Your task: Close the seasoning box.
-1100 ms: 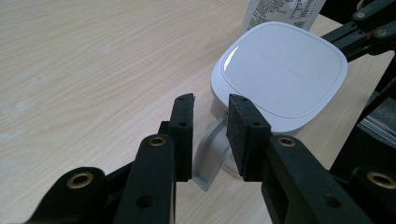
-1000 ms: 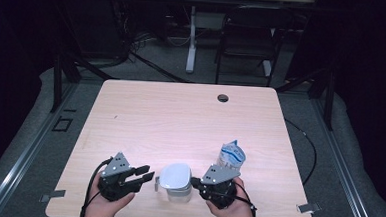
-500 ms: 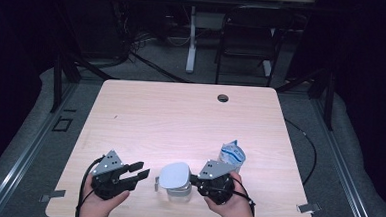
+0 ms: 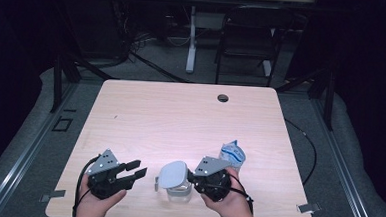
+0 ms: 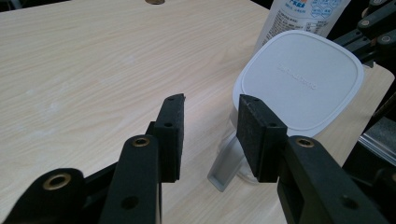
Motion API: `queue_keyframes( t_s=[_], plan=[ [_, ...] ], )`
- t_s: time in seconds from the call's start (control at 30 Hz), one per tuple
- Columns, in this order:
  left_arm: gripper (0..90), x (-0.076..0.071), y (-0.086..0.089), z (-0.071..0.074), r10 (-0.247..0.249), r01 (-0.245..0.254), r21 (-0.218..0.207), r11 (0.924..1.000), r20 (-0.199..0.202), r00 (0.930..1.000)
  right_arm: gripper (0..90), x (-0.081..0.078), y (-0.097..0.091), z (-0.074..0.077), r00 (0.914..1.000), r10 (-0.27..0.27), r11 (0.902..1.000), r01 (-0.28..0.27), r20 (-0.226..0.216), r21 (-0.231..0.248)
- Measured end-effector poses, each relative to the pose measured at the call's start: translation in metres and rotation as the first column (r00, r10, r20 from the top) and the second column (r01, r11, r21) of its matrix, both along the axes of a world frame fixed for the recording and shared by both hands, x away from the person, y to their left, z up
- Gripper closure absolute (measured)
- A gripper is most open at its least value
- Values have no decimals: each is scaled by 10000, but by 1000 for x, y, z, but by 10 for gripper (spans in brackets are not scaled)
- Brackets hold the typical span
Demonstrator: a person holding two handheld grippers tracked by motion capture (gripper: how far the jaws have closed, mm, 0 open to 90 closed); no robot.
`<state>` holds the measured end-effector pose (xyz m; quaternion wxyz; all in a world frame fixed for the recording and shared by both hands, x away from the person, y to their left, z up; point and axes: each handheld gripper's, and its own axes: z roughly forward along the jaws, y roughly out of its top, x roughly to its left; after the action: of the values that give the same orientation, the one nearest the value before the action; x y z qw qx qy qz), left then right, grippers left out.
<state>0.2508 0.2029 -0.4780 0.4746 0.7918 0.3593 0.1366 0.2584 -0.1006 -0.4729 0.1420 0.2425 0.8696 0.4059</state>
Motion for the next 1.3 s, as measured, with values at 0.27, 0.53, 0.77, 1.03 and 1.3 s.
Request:
queue_keyframes(
  t_s=[0.27, 0.53, 0.77, 1.03, 1.3],
  plan=[
    [615, 0, 3, 0, 50, -50, 21, 10000, 25, 10000, 888, 2, 2, 2, 10000, 2, 9998, -3, -43, -210],
    [616, 0, 5, 1, 196, -195, -97, 9998, 113, 9997, 885, 1, 2, 4, 10000, -48, 9998, 48, -11, -182],
    [615, 0, 6, 1, 207, -207, -56, 9998, 81, 9998, 883, 2, 2, 7, 10000, -37, 9999, 38, 39, -117],
    [615, 1, 7, 0, 294, -294, -80, 9995, 76, 9995, 883, 0, 4, 9, 10000, 12, 9999, -11, 95, -117],
    [615, 1, 8, 0, 314, -313, -63, 9995, 96, 9995, 878, -1, 7, 12, 9999, 70, 9999, -69, 131, -91]
  ],
)
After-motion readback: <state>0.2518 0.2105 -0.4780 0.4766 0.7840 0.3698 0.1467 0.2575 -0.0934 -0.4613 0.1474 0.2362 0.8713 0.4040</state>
